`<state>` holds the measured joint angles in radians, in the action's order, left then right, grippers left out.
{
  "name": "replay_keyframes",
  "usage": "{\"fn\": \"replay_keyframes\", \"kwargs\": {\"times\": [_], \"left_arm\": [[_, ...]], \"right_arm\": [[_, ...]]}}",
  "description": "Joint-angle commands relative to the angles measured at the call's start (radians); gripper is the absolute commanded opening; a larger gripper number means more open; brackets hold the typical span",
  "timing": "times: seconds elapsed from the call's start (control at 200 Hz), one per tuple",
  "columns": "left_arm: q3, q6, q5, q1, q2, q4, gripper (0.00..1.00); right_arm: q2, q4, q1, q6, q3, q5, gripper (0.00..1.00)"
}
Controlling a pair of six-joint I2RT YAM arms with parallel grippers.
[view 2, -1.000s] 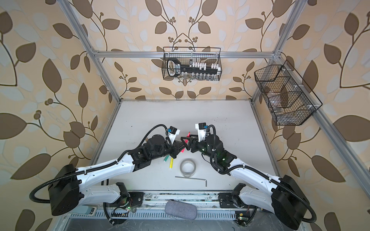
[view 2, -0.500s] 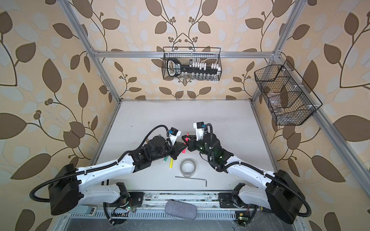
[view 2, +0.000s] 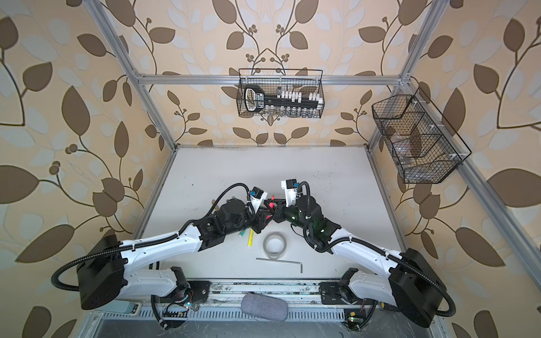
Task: Insert the pens into the pen caps
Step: 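Open the right gripper and move it away toward the clear plastic caps, then lower the right gripper over a clear plastic cap and close on it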
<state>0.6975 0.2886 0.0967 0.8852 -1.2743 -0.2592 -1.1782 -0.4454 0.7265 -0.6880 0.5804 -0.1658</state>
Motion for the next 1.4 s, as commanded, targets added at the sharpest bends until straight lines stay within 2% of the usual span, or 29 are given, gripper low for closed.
{"fn": "replay_keyframes", "kwargs": {"times": [0.0, 0.085, 0.135, 0.265, 0.36, 0.41, 0.505, 0.625, 0.795, 0.93, 1.055, 1.22, 1.4], "left_arm": [[0.015, -0.025, 0.002, 0.011, 0.001, -0.066, 0.21], [0.013, -0.021, -0.006, 0.011, 0.004, -0.07, 0.0], [0.011, -0.02, -0.019, 0.011, 0.007, -0.069, 0.0], [-0.007, 0.0, -0.101, 0.011, 0.026, -0.068, 0.0], [-0.018, 0.017, -0.185, 0.011, 0.056, -0.046, 0.0], [-0.027, 0.033, -0.244, 0.011, 0.076, -0.035, 0.0], [-0.046, 0.069, -0.364, 0.009, 0.12, -0.006, 0.0], [-0.021, 0.114, -0.463, 0.008, 0.178, 0.11, 0.0], [-0.012, 0.148, -0.479, 0.007, 0.248, 0.178, 0.0], [-0.002, 0.177, -0.468, 0.008, 0.258, 0.209, 0.0], [0.007, 0.194, -0.465, 0.008, 0.254, 0.233, 0.0], [0.01, 0.193, -0.482, 0.008, 0.263, 0.247, 0.0], [0.013, 0.19, -0.491, 0.008, 0.255, 0.245, 0.0]], "right_arm": [[0.018, -0.024, 0.005, -0.008, 0.012, -0.011, 0.0], [0.012, -0.028, 0.005, -0.013, 0.013, -0.017, 0.0], [0.011, -0.023, 0.006, -0.009, 0.016, -0.018, 0.03], [0.05, 0.039, -0.005, 0.022, 0.019, 0.042, 0.39], [0.113, 0.126, -0.035, 0.036, 0.019, 0.129, 0.51], [0.143, 0.169, -0.06, 0.037, 0.016, 0.165, 0.52], [0.194, 0.309, -0.106, 0.024, 0.031, 0.305, 0.54], [0.2, 0.491, -0.177, 0.016, 0.068, 0.426, 0.55], [0.111, 0.671, -0.305, 0.07, 0.079, 0.343, 0.54], [0.031, 0.692, -0.359, 0.129, 0.047, 0.302, 0.56], [-0.067, 0.717, -0.358, 0.162, 0.076, 0.264, 0.61], [-0.178, 0.751, -0.345, 0.17, 0.09, 0.282, 0.62], [-0.157, 0.754, -0.32, 0.158, 0.078, 0.299, 0.62]]}}
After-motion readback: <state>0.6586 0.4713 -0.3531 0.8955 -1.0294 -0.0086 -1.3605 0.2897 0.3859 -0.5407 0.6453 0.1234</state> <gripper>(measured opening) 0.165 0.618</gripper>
